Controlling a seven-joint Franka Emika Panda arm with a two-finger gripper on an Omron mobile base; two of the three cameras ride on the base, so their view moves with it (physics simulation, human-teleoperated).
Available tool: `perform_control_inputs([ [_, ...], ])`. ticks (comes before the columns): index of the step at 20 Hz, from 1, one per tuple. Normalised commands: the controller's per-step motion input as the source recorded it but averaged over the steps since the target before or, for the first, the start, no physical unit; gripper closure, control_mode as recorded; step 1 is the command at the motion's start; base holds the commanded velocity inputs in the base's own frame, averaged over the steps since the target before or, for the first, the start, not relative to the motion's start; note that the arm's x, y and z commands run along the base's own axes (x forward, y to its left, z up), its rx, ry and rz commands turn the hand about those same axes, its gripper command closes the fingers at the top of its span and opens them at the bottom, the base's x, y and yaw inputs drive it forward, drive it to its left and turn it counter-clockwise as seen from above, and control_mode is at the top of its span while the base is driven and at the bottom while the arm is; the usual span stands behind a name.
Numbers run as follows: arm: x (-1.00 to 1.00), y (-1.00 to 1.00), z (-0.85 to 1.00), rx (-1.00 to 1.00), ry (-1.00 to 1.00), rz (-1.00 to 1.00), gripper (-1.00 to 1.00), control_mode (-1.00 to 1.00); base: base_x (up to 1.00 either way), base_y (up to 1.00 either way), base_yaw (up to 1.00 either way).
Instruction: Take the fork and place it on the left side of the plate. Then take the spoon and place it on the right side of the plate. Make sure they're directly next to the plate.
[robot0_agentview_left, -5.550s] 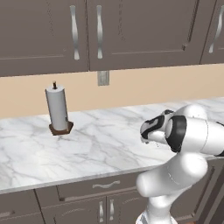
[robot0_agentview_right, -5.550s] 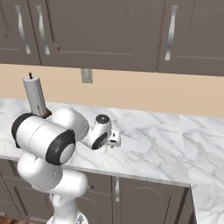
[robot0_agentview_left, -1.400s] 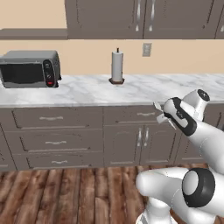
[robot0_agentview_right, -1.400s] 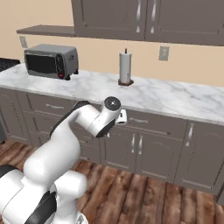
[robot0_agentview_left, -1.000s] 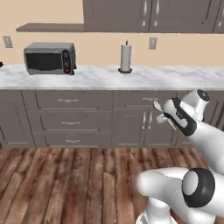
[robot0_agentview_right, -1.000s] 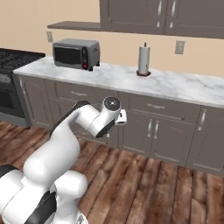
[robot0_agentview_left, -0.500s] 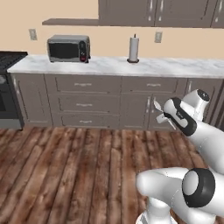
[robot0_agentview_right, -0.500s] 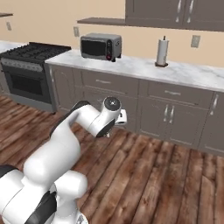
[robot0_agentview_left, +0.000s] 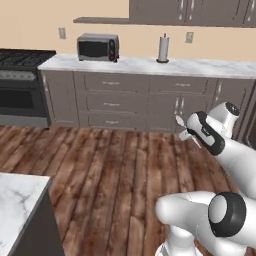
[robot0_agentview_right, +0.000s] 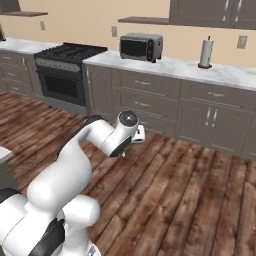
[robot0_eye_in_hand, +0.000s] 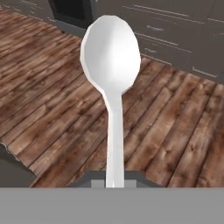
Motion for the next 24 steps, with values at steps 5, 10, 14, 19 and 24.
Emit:
perform_control_inputs([
  [5, 0.0, 0.0, 0.0, 0.0, 0.0, 0.0, 1.0, 1.0, -1.0, 0.63, 0.16],
  [10, 0.0, 0.0, 0.0, 0.0, 0.0, 0.0, 1.0, 1.0, -1.0, 0.78, 0.15],
  [14, 0.0, 0.0, 0.0, 0.0, 0.0, 0.0, 1.0, 1.0, -1.0, 0.85, 0.14],
  [19, 0.0, 0.0, 0.0, 0.0, 0.0, 0.0, 1.0, 1.0, -1.0, 0.96, 0.12],
  [24, 0.0, 0.0, 0.0, 0.0, 0.0, 0.0, 1.0, 1.0, -1.0, 1.0, 0.1],
])
